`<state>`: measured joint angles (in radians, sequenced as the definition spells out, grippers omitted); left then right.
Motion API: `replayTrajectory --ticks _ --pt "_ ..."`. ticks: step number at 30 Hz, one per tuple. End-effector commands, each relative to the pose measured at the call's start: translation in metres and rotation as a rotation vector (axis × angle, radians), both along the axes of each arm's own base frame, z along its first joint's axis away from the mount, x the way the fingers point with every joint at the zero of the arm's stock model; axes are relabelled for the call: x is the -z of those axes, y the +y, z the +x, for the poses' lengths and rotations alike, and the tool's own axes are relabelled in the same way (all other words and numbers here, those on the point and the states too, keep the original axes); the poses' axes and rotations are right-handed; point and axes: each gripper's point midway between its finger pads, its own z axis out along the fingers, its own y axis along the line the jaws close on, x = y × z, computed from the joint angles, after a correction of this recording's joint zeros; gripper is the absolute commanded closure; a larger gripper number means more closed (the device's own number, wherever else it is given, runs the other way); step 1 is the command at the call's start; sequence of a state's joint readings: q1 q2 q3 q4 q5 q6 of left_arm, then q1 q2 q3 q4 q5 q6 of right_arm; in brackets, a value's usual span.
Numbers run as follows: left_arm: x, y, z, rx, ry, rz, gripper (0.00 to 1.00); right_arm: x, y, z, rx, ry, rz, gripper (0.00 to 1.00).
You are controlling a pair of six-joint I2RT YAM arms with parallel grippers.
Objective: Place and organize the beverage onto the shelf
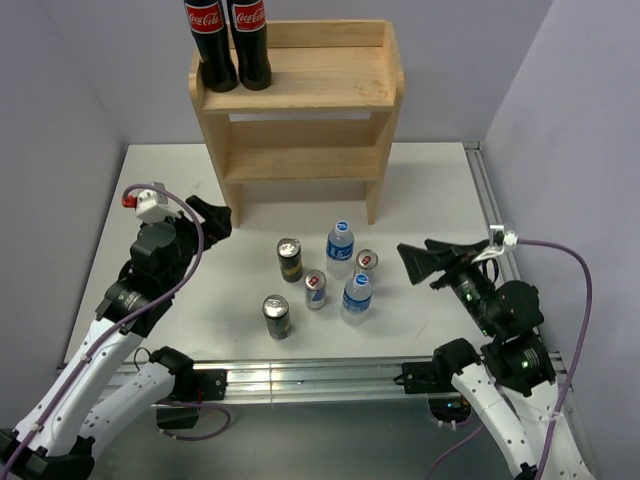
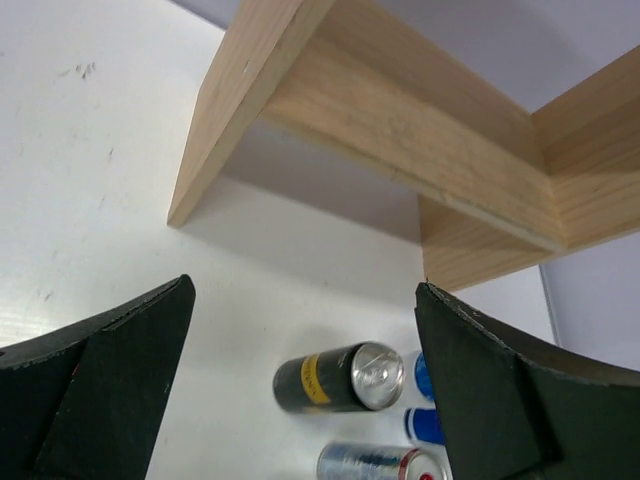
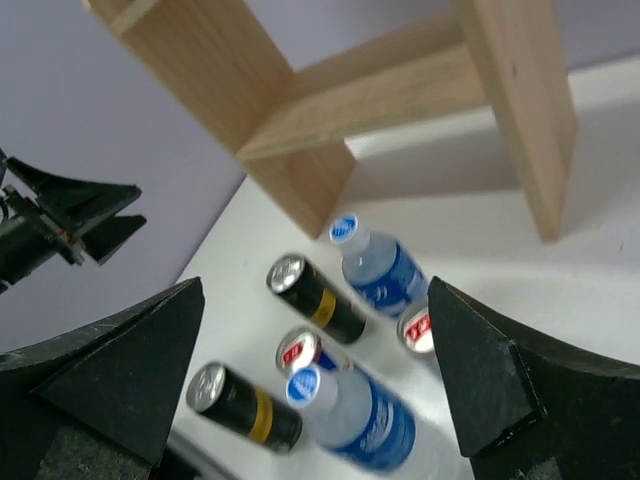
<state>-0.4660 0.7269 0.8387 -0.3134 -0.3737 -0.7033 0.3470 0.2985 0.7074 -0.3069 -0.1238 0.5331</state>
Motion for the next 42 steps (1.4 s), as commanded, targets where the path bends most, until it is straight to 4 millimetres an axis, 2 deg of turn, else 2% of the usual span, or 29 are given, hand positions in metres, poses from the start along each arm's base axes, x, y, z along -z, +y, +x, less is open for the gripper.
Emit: replayTrajectory --ticks 1,4,6,14,17,18,20,21,22,23,26,27,28,29,31,34,35,37,39,42 --pt "0.010 0.009 -0.010 -0.035 0.021 -0.004 0.01 0.055 0.002 -0.017 -0.022 0.197 0.037 0.00" --pt "0.016 0.006 -0.012 -0.022 0.024 -0.015 0.02 0.102 -0.004 -0.023 0.020 0.383 0.017 0.00" --pt "0.023 0.004 -0.012 -0.018 0.028 -0.020 0.02 0.122 -0.011 -0.025 0.069 0.465 -0.002 0.00" --pt "0.040 -0.001 -0.005 -0.025 0.057 -0.014 0.04 0.155 -0.008 -0.021 0.104 0.616 -0.027 0.00" --pt "0.046 -0.002 -0.004 -0.034 0.060 -0.007 0.04 0.167 0.000 -0.021 0.081 0.671 -0.047 0.00" --pt "0.045 -0.003 -0.004 -0.032 0.052 -0.010 0.04 0.172 0.009 -0.021 0.058 0.703 -0.045 0.00" --pt "0.048 -0.004 -0.002 -0.034 0.053 -0.009 0.04 0.176 0.004 -0.015 0.125 0.712 -0.066 0.00" --pt "0.051 -0.005 -0.001 -0.037 0.063 -0.001 0.04 0.188 -0.007 -0.019 0.204 0.779 -0.109 0.00" --pt "0.052 -0.006 0.000 -0.038 0.068 0.002 0.04 0.172 -0.025 -0.011 0.331 0.723 -0.147 0.00" --pt "0.050 -0.006 0.001 -0.040 0.066 0.003 0.04 0.176 -0.027 -0.015 0.360 0.763 -0.147 0.00" --pt "0.053 -0.008 0.003 -0.052 0.079 0.022 0.04 0.167 -0.026 -0.004 0.454 0.752 -0.157 0.00" --pt "0.054 -0.010 0.003 -0.049 0.081 0.029 0.04 0.166 -0.036 -0.007 0.509 0.750 -0.192 0.00" --pt "0.053 -0.009 0.003 -0.055 0.079 0.034 0.04 0.153 -0.040 -0.006 0.541 0.716 -0.186 0.00" --pt "0.051 -0.010 0.003 -0.055 0.076 0.035 0.04 0.148 -0.050 -0.010 0.602 0.675 -0.216 0.00" --pt "0.051 -0.009 0.002 -0.059 0.073 0.046 0.04 0.136 -0.052 -0.011 0.616 0.642 -0.208 0.00" --pt "0.053 -0.008 0.002 -0.068 0.078 0.054 0.04 0.146 -0.051 -0.018 0.638 0.656 -0.293 0.00" --pt "0.052 -0.009 0.001 -0.062 0.076 0.051 0.04 0.155 -0.045 -0.019 0.665 0.676 -0.304 0.00" --pt "0.054 -0.012 0.002 -0.056 0.075 0.047 0.04 0.163 -0.037 -0.032 0.638 0.678 -0.422 0.00" --pt "0.054 -0.014 0.002 -0.054 0.074 0.046 0.04 0.172 -0.015 -0.041 0.581 0.676 -0.475 0.00" --pt "0.056 -0.016 0.001 -0.052 0.080 0.055 0.04 0.175 0.000 -0.051 0.529 0.679 -0.375 0.00"
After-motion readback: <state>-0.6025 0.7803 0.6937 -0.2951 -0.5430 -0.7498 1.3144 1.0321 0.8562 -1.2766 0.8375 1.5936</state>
